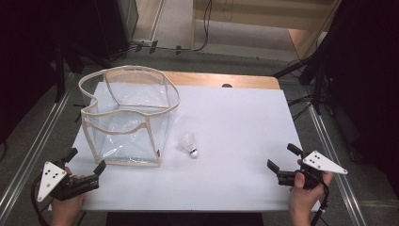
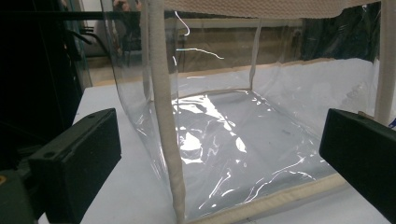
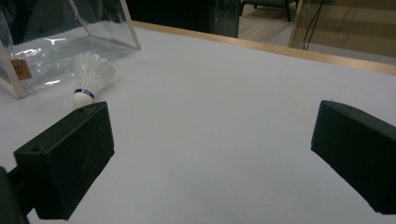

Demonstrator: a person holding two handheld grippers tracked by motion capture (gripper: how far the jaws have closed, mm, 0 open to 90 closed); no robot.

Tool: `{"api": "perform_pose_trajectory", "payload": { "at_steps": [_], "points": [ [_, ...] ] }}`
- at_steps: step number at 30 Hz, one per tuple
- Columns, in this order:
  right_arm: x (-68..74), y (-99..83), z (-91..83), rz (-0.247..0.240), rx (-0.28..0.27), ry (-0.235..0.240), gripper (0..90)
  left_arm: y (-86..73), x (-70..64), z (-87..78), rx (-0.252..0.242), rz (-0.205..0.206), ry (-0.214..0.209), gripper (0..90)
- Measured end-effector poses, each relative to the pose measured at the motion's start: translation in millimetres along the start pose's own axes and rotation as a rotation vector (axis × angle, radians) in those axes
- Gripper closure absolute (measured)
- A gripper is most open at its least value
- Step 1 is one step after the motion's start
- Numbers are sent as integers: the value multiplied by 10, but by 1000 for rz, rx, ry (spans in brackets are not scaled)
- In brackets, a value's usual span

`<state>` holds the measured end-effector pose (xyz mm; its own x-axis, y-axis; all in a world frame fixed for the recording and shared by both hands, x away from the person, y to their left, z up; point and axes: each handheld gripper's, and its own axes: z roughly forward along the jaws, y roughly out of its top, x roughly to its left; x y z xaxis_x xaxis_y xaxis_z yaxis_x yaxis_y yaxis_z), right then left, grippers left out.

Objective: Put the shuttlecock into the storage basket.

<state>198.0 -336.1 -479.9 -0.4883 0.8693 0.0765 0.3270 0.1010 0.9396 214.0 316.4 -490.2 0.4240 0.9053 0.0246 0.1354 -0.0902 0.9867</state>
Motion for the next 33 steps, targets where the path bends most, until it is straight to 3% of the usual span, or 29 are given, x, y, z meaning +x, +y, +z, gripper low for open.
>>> {"api": "perform_pose_trajectory", "payload": {
  "at_steps": [11,23,33],
  "points": [
    [124,234,100,-38,33,54,0,-5,-36,13,15,22,3,0],
    [314,498,300,-102,67,112,0,-7,-39,10,12,19,4,0],
    [444,619,471,-113,88,153,0,-6,-27,3,9,12,-4,0]
  ]
}}
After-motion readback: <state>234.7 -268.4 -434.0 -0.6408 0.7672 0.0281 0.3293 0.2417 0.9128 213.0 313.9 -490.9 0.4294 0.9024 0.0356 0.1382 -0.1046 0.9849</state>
